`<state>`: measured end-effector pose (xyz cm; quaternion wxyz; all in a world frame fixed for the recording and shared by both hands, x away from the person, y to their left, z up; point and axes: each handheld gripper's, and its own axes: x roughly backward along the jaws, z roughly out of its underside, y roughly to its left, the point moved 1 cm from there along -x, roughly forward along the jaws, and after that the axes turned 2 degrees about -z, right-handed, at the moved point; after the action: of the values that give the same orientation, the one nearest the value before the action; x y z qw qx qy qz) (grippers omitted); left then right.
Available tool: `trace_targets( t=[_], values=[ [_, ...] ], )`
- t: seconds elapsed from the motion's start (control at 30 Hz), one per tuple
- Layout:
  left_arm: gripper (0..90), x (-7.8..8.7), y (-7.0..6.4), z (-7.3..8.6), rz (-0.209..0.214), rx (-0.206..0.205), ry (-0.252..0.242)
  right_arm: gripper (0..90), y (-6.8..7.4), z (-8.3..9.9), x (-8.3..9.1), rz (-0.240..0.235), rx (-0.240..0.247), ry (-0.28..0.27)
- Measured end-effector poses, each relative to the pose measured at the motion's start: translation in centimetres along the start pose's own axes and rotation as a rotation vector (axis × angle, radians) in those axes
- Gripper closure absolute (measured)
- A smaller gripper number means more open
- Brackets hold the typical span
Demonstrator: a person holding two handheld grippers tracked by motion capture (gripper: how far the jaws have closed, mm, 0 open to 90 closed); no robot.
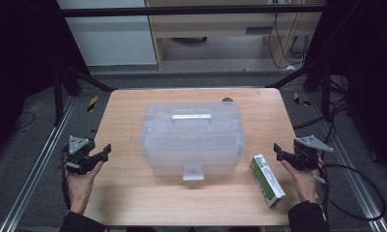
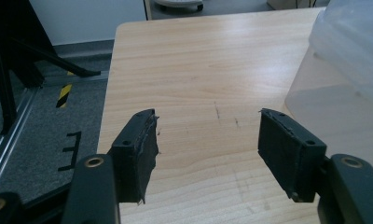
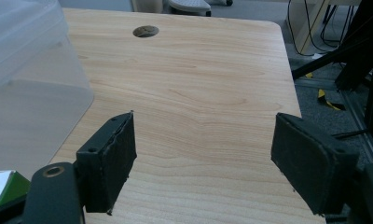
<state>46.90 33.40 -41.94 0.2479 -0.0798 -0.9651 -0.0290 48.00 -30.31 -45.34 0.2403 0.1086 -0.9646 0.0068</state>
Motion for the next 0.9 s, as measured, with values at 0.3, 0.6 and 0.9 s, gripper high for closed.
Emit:
trace_targets(
  t=[0.3, 0.6, 0.9],
  values=[
    [32.9, 2.2, -0.9, -1.9, 0.046, -0.007, -0.059, 20.7, 0.2, 0.0, 0.0, -0.007, -0.001, 0.005],
    [31.5, 3.5, -1.6, -3.3, 0.043, -0.033, -0.102, 20.4, 0.0, 0.0, 0.0, 0.001, 0.006, 0.002],
    [30.9, 3.8, -2.6, -5.1, 0.041, -0.073, -0.130, 19.6, 0.0, 0.1, 0.0, 0.007, 0.018, 0.005]
  ],
)
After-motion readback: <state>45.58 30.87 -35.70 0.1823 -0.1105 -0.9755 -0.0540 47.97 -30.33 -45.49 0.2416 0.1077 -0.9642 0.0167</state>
